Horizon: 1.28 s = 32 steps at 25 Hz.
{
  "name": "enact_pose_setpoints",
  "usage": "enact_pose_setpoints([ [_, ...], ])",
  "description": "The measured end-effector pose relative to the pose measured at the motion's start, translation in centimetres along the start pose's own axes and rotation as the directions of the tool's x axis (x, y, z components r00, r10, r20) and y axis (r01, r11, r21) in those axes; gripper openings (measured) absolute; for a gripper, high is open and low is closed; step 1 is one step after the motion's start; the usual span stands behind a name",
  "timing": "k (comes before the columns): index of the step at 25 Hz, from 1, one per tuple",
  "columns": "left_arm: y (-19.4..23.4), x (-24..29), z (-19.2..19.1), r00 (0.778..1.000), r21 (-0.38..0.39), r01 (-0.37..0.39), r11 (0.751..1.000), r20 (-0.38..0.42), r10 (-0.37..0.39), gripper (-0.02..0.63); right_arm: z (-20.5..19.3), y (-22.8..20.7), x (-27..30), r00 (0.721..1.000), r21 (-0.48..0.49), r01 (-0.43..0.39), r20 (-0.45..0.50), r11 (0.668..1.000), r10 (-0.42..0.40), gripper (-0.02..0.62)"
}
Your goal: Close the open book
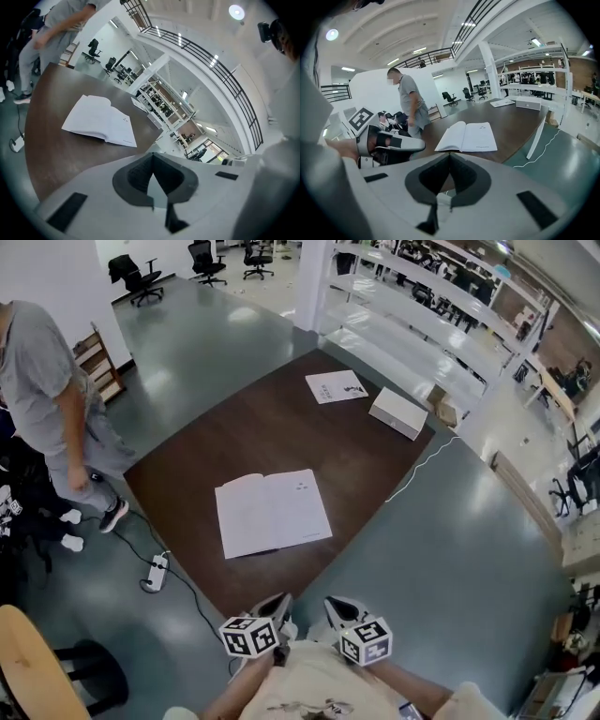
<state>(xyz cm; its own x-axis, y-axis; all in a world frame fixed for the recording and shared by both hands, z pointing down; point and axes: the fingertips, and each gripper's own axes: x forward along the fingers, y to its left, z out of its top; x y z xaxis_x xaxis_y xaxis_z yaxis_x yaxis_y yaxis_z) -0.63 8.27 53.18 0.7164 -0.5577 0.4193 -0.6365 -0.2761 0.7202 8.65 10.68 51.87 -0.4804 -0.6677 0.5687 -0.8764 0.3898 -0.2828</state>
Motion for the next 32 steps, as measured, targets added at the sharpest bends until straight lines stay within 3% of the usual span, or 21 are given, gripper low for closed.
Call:
enact_pose_setpoints([
  [7, 4.0, 1.4, 4.4, 0.998, -0.131, -0.036, 0.991, 0.044, 0.042, 0.006, 2.7, 0.1, 4.4, 0.997, -0.044, -0.04, -0.068, 0.998, 0.037, 0.006],
  [10, 5.5, 2.6, 5.2, 0.997, -0.247, -0.013, 0.969, 0.069, 0.031, 0.006, 3.4, 0.1, 6.0, 0.994, -0.064, -0.072, -0.089, 0.995, 0.066, 0.006],
  [14, 8.2, 4.3, 7.6, 0.984, -0.451, 0.06, 0.891, 0.178, 0.024, 0.006, 5.3, -0.3, 7.4, 0.993, -0.119, -0.096, -0.086, 0.988, 0.086, 0.006],
  [19, 12.4, 5.5, 7.5, 0.97, -0.529, -0.036, 0.848, 0.185, 0.157, 0.006, 6.6, -1.5, 8.6, 0.99, -0.148, -0.118, -0.096, 0.982, 0.104, 0.006],
  [25, 15.2, 7.7, 6.6, 0.956, -0.675, 0.022, 0.737, 0.231, 0.183, 0.009, 5.3, -2.6, 10.7, 0.981, -0.163, -0.163, -0.13, 0.973, 0.142, 0.006],
  [28, 16.5, 8.3, 6.5, 0.943, -0.715, 0.04, 0.698, 0.257, 0.21, 0.07, 4.9, -2.5, 11.5, 0.977, -0.197, -0.179, -0.154, 0.964, 0.15, 0.006],
  [32, 18.4, 8.7, 6.2, 0.924, -0.765, 0.058, 0.641, 0.284, 0.256, 0.092, 5.5, -2.0, 11.9, 0.974, -0.216, -0.193, -0.159, 0.957, 0.161, 0.006],
])
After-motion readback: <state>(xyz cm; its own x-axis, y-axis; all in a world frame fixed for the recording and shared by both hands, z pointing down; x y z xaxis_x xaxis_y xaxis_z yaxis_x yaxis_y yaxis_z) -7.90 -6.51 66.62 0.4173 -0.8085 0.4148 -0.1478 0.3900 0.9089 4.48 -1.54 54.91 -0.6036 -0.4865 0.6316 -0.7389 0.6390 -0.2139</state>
